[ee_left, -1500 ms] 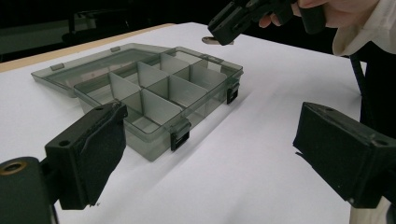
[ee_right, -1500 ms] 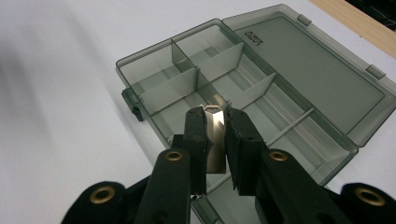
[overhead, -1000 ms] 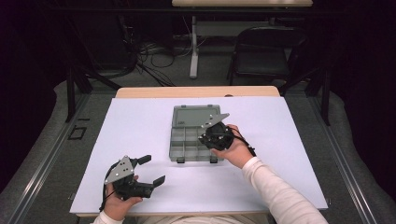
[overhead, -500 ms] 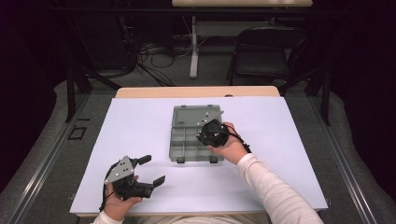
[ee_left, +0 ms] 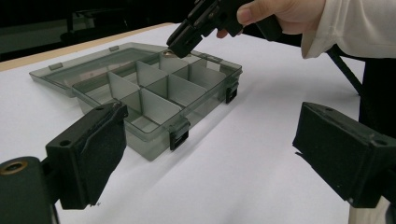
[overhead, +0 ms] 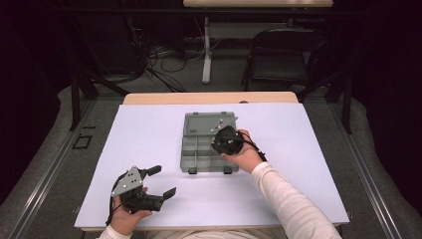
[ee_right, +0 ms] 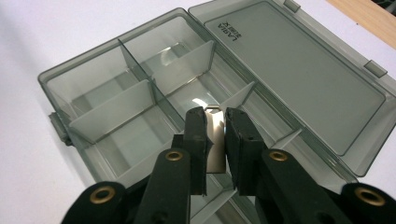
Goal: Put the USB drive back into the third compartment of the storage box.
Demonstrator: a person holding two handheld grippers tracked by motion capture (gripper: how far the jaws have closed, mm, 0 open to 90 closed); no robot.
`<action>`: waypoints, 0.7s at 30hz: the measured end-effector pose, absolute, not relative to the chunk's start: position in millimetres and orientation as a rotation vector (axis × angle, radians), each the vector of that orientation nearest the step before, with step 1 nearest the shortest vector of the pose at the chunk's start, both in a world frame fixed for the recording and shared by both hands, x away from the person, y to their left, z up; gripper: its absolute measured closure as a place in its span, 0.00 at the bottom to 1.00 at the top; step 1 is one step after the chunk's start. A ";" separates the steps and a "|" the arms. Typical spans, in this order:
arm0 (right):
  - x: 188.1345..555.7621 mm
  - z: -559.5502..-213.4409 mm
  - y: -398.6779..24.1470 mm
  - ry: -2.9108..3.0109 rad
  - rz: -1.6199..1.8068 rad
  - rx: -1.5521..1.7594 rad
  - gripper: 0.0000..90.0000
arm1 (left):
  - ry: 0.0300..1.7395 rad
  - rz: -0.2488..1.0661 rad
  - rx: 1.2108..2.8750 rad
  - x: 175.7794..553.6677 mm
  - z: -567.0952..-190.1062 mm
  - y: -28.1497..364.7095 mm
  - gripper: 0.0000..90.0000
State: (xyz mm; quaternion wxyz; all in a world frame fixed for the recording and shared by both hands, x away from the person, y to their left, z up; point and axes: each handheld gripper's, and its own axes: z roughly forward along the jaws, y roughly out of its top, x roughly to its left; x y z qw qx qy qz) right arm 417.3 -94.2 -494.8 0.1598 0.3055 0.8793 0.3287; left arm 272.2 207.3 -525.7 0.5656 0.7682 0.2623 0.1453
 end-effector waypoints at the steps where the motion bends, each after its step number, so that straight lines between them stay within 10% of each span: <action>1: 417.9 -495.8 -94.2 2.514 0.940 0.873 0.88 | 0.617 0.341 1.806 272.2 -525.8 207.3 0.10; 21: 431.2 -510.6 -93.8 2.508 0.894 0.914 0.88 | 0.613 0.335 1.801 273.1 -526.5 207.6 0.10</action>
